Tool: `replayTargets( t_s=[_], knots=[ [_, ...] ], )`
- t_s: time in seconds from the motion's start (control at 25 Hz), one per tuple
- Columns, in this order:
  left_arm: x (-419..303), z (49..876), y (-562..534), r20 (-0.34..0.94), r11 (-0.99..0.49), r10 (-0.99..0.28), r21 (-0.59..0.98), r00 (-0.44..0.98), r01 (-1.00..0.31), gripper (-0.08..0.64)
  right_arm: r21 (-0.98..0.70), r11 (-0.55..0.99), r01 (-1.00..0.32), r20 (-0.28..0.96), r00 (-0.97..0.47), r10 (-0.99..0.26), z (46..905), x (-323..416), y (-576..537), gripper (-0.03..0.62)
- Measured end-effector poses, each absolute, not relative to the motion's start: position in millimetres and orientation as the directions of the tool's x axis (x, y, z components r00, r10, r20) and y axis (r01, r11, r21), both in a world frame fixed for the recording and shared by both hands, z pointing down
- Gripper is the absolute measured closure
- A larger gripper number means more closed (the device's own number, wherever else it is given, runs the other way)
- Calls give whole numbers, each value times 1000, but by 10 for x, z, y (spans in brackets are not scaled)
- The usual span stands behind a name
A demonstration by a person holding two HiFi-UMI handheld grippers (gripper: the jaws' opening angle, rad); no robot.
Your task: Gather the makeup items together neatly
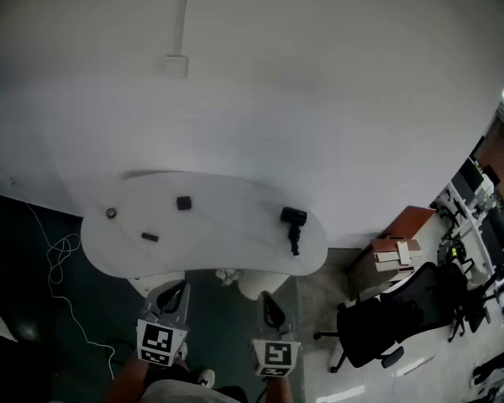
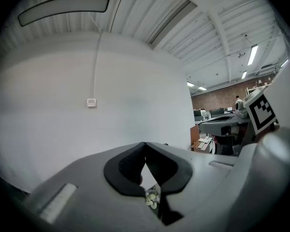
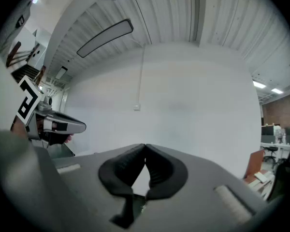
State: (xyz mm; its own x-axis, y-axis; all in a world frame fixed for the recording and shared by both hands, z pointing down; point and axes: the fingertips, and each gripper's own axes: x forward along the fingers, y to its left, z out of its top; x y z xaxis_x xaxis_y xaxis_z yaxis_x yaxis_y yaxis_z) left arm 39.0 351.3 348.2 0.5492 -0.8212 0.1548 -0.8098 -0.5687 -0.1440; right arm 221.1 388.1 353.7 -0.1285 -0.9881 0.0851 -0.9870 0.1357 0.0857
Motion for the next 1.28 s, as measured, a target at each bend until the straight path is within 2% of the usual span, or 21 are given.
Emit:
replayTargets(
  t_s=[0.24,0.6,1.04,1.28],
  knots=[
    [318,3477,3519,153,-552,-832,-145,533,-821,551,85,148,-985,76,-142,-987,3524,2163,3854,591],
    [-143,3512,3246,156,-463,-883,-141,442,-875,551,95,265,-960,83,-257,-963,3554,1664,3412,591],
    [-1046,3726,2275,184,-335,-932,-109,312,-936,551,94,404,-910,109,-394,-912,3702,766,2192,591],
    [-1400,4021,1761,241,-292,-934,-84,265,-953,551,74,501,-862,163,-485,-859,3971,182,1540,591]
  ],
)
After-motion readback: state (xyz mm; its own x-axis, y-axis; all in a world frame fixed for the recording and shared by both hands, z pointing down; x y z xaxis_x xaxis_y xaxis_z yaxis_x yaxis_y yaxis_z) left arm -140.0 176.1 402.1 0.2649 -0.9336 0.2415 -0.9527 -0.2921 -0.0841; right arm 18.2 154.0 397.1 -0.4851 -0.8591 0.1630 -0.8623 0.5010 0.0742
